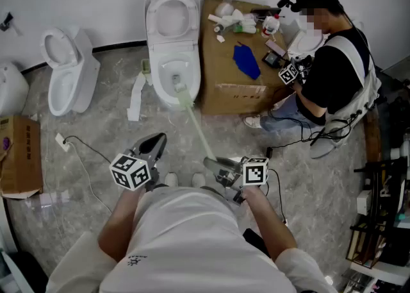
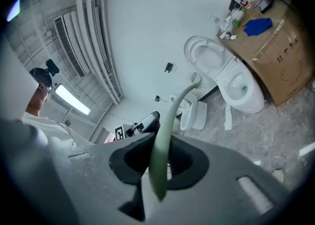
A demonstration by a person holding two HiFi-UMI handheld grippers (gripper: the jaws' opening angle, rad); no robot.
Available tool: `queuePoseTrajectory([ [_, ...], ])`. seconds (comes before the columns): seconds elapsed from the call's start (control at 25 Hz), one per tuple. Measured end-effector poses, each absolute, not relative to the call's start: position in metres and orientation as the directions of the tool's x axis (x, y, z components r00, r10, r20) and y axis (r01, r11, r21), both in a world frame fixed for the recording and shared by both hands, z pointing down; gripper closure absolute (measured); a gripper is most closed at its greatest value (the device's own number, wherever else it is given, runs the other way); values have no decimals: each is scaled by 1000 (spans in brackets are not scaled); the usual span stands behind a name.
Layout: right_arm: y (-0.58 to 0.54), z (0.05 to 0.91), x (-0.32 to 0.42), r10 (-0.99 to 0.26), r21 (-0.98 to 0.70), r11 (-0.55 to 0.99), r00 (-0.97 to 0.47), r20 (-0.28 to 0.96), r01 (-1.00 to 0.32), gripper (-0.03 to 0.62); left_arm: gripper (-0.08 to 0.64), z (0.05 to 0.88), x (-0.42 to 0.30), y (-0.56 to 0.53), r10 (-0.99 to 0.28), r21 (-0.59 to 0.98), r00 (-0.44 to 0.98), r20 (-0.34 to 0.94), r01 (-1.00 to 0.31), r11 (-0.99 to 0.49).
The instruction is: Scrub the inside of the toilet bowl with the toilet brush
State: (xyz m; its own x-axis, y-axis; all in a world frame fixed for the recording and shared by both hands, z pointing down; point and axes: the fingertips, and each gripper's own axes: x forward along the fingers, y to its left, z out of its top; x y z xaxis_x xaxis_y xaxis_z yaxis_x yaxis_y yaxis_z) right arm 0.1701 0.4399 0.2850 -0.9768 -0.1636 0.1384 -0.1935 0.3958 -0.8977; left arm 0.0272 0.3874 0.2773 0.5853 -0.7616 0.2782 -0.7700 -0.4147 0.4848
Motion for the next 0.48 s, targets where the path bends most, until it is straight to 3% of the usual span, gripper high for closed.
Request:
queuePoseTrajectory([
  [0.48, 440, 281, 162, -198, -890, 405, -971, 136, -207, 532, 569, 274, 20, 385, -749, 484, 609, 260, -754, -444],
])
